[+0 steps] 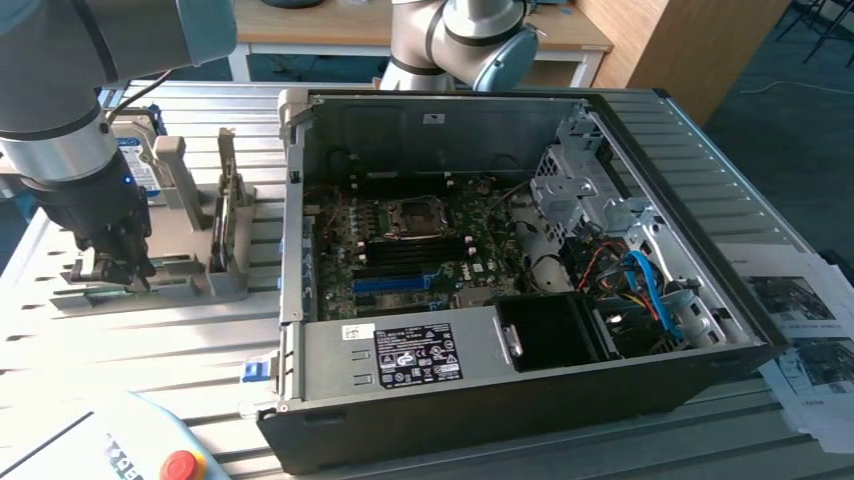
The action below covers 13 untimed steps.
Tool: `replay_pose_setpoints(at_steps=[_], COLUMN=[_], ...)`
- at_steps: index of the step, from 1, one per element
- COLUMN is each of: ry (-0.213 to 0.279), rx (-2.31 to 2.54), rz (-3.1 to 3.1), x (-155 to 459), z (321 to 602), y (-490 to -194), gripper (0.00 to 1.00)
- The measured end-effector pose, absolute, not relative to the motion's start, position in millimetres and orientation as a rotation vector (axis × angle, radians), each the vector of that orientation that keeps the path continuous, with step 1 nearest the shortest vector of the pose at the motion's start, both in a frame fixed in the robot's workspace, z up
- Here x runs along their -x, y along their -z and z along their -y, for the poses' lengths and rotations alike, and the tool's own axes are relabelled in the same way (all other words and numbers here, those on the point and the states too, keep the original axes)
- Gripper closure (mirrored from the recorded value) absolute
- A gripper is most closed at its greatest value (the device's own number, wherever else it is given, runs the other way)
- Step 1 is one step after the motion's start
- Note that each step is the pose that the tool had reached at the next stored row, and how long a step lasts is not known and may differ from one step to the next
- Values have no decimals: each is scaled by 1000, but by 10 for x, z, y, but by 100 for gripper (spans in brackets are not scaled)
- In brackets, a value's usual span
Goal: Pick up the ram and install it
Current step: 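Pick up the ram and move it above insertion slot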
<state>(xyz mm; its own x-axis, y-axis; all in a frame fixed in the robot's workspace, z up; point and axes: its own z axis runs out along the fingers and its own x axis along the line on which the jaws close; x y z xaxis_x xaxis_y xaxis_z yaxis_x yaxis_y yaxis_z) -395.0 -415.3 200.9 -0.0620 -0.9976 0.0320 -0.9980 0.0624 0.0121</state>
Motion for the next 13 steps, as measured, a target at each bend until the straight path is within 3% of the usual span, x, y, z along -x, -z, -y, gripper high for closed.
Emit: replay_pose_setpoints(at_steps=[13], ry=[-20], rx=[-2130], rz=[2266], x=[3950], z=[4152], y=[-2000], gripper=[72])
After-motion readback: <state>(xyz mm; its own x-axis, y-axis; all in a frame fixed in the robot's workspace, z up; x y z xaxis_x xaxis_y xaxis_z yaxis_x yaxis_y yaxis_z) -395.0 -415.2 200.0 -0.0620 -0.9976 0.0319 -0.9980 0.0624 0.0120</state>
